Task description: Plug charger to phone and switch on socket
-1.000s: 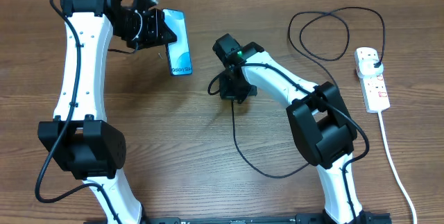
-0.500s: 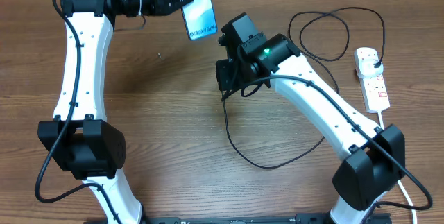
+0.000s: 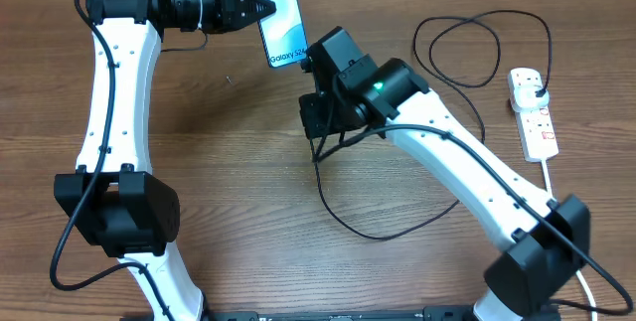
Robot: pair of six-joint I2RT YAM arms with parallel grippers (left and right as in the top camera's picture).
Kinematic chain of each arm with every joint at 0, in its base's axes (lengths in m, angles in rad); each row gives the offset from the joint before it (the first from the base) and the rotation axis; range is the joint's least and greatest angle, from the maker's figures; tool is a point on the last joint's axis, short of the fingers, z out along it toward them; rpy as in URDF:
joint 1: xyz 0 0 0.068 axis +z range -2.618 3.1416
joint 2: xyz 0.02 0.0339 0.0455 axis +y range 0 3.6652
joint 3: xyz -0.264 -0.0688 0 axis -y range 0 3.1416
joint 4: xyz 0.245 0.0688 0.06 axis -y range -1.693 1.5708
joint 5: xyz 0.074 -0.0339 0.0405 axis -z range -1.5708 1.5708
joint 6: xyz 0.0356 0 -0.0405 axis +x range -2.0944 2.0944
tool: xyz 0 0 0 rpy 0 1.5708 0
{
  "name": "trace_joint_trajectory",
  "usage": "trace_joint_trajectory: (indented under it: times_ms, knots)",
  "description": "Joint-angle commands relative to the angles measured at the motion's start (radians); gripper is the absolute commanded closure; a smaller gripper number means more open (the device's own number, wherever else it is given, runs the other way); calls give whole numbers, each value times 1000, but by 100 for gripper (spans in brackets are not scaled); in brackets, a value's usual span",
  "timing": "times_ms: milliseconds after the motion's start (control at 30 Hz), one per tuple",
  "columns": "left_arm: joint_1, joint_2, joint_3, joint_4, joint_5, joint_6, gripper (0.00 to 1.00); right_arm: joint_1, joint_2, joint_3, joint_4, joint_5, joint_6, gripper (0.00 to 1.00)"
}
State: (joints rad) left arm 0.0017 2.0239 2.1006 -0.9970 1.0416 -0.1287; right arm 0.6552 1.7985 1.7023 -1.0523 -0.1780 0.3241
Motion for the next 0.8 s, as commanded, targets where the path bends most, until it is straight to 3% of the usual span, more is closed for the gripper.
trace_joint_trajectory:
  times_ms: [0,767]
  knots:
    - [3,0,11,5,61,35,96,0,-72,6,-1,11,-8,96]
    - [-42,0,11,-129,182,152,96,0,-119,8,-2,-3,-12,96]
